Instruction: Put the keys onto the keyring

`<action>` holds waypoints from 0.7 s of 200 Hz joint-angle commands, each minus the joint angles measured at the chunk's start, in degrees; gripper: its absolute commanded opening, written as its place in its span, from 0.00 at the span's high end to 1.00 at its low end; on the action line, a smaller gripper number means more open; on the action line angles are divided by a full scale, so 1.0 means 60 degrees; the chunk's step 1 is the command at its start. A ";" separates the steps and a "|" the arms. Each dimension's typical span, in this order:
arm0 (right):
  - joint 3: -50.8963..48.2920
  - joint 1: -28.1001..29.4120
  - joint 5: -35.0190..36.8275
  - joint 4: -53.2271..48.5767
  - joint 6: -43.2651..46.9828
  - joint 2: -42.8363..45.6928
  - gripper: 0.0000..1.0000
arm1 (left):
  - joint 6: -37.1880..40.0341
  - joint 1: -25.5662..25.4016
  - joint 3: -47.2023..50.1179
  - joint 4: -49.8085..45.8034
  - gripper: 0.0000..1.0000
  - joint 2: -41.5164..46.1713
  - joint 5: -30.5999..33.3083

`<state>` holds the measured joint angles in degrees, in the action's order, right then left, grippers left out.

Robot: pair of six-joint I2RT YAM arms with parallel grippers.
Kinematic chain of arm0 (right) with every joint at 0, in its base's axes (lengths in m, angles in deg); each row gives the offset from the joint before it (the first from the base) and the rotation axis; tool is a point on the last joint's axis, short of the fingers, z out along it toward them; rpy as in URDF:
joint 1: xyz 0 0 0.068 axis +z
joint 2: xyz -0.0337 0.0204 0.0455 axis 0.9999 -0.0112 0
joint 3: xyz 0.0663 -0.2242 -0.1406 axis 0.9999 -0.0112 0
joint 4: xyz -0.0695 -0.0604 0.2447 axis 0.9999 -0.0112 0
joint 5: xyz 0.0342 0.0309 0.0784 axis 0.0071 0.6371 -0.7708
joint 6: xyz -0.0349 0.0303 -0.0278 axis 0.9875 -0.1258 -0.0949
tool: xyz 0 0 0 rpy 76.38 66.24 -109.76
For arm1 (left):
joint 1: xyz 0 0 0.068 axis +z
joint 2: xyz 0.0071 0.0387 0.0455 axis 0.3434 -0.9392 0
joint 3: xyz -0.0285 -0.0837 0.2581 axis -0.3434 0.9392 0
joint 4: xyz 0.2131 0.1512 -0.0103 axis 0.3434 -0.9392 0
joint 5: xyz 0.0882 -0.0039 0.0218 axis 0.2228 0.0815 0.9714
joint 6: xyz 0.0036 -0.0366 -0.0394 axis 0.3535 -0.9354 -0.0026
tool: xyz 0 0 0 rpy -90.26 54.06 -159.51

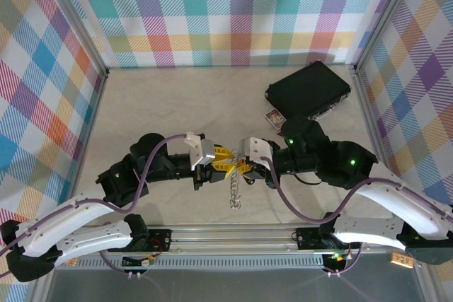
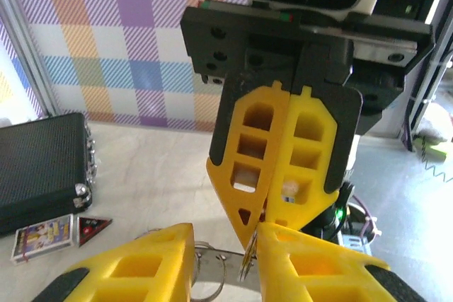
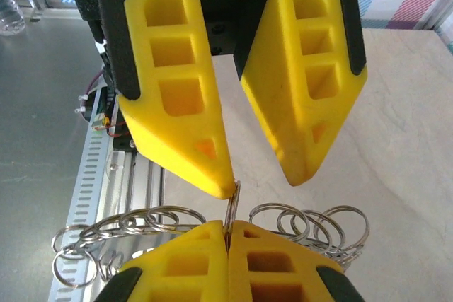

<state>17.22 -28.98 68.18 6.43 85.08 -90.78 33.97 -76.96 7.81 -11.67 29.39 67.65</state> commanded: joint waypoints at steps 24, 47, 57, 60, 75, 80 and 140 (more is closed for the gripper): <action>0.0486 0.0072 -0.0335 -0.0196 0.0416 -0.0236 1.00 | 0.0589 -0.0026 -0.0462 -0.1026 0.73 -0.0326 0.0195; 0.0396 0.0061 -0.0369 -0.0153 0.0363 -0.0211 1.00 | 0.0610 -0.0056 -0.0437 -0.1027 0.77 -0.0371 0.0250; 0.0365 0.0064 -0.0383 -0.0150 0.0355 -0.0193 1.00 | 0.0605 -0.0067 -0.0401 -0.1028 0.81 -0.0364 0.0245; 0.0356 0.0063 -0.0394 -0.0145 0.0350 -0.0193 1.00 | 0.0605 -0.0070 -0.0407 -0.1017 0.81 -0.0362 0.0237; 0.0326 0.0066 -0.0452 -0.0126 0.0326 -0.0151 1.00 | 0.0637 -0.0070 -0.0371 -0.1015 0.85 -0.0370 0.0185; 0.0308 0.0073 -0.0482 -0.0108 0.0316 -0.0141 1.00 | 0.0639 -0.0070 -0.0358 -0.1027 0.85 -0.0362 0.0164; 0.0145 0.0055 -0.0783 0.0143 0.0161 -0.0105 1.00 | 0.0439 -0.0081 0.0028 -0.0269 1.00 -0.0233 -0.0262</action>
<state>17.75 -29.05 68.55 4.22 85.84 -92.33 37.31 -77.34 6.50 -16.96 27.49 65.85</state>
